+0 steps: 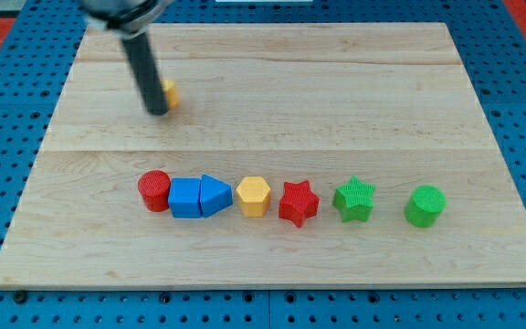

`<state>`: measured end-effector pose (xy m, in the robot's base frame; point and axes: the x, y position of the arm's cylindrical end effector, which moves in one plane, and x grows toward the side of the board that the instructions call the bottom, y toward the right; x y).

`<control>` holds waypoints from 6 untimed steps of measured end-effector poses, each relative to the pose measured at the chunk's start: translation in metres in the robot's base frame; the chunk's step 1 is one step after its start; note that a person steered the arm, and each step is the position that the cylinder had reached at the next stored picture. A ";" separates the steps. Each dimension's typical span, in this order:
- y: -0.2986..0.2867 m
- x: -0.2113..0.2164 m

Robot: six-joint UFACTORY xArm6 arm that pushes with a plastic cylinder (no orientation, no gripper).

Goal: Push the heart towards the right

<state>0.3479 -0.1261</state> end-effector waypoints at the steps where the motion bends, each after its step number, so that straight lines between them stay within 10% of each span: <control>1: -0.003 -0.001; 2: -0.071 -0.015; 4: 0.095 -0.033; 6: 0.018 -0.069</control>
